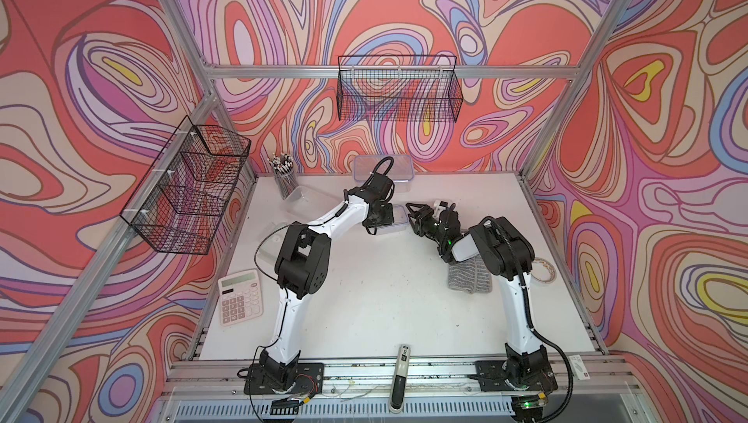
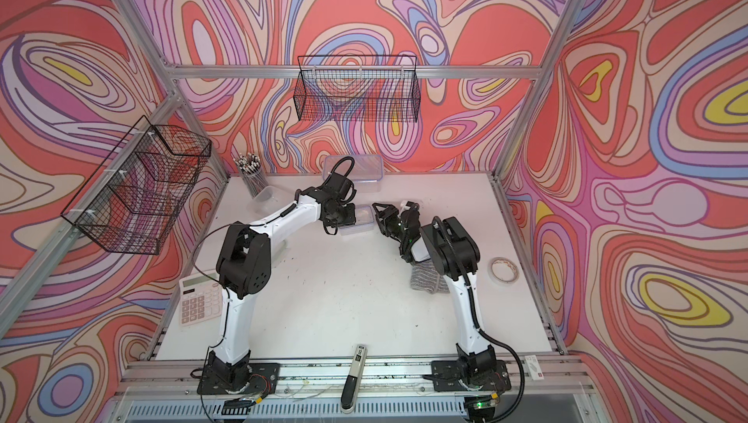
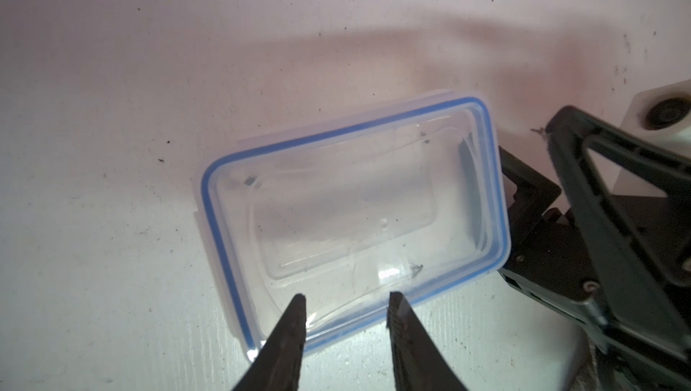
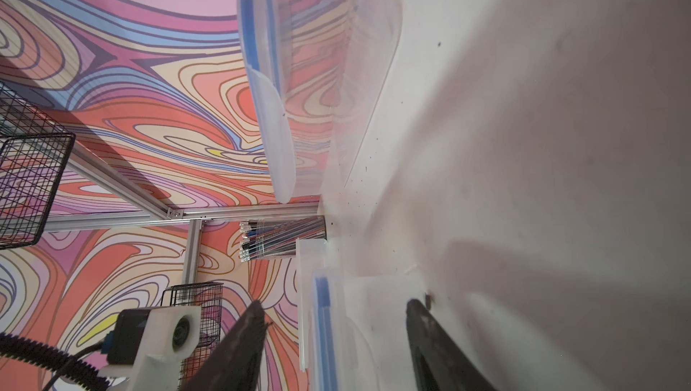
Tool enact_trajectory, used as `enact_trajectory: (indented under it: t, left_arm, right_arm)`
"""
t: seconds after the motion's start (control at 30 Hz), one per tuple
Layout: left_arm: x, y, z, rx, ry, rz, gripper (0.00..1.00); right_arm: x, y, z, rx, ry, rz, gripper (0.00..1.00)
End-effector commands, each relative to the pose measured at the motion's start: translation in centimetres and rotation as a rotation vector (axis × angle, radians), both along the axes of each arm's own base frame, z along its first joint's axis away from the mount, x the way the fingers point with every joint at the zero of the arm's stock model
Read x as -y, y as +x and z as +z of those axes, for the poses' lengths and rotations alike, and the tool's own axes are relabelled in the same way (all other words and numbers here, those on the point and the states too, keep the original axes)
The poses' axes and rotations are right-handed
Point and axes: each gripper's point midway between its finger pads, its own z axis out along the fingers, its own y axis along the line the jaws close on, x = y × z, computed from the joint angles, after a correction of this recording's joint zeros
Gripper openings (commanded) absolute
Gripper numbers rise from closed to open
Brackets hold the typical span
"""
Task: Wipe the insides of the lunch boxes
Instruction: Open the fastener of the lunch box.
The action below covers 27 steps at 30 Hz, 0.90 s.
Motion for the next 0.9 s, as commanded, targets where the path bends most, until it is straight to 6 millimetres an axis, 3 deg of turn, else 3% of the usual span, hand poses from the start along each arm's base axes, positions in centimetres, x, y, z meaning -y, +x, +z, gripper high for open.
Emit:
enact_trajectory:
  t: [0.0,0.1,0.33,0.87]
  left_arm:
    - [-1.9,-3.3,-5.8,-0.171,0.093,0.007,0.38]
    - [-1.9,-3.5,-6.0,-0.179,0.089,0.008,0.38]
    - [-1.8,-3.6,-6.3,-0.184,0.082,0.014,0.38]
    - [-2.0,-4.2,-7.4,-0.211,0.085,0.019,0.37]
  right_arm:
    - [-0.6,0.1,0.1,-0.007,0.038,-0.001,0.62]
    - [-0.6,0.2,0.2,0.0,0.055,-0.013,0.61]
    - [-1.1,0.2,1.4,0.032,0.151,-0.023,0.44]
    - [-0.9,-0.1,1.8,0.039,0.194,-0.039,0.24]
